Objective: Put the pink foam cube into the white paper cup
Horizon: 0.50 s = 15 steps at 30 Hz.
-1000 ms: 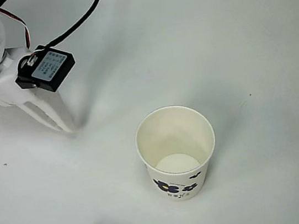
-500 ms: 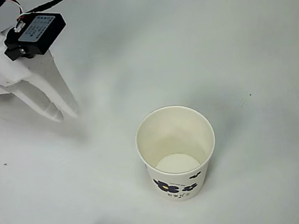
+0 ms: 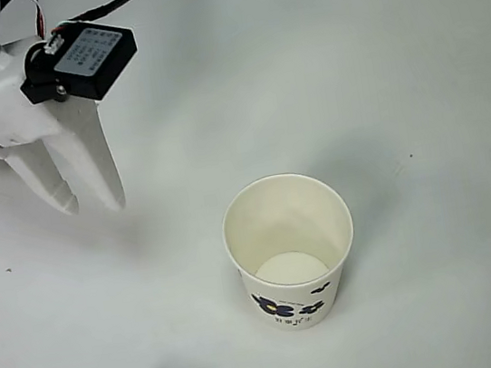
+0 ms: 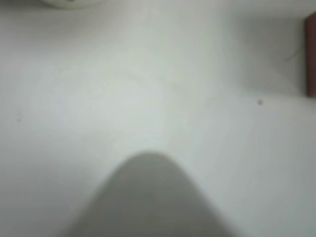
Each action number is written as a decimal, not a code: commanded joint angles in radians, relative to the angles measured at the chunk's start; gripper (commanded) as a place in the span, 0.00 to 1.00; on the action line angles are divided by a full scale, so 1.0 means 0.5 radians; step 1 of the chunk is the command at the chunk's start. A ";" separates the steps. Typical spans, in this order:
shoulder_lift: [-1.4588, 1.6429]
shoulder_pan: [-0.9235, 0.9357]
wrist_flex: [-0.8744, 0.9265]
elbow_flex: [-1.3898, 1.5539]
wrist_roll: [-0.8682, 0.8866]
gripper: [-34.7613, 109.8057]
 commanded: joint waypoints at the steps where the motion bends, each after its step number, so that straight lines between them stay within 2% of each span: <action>1: -0.015 0.055 -0.018 -0.187 -0.031 0.48; 7: -0.086 0.153 -0.055 -0.230 -0.114 0.50; 15: -0.518 0.279 -0.163 -0.506 -0.331 0.52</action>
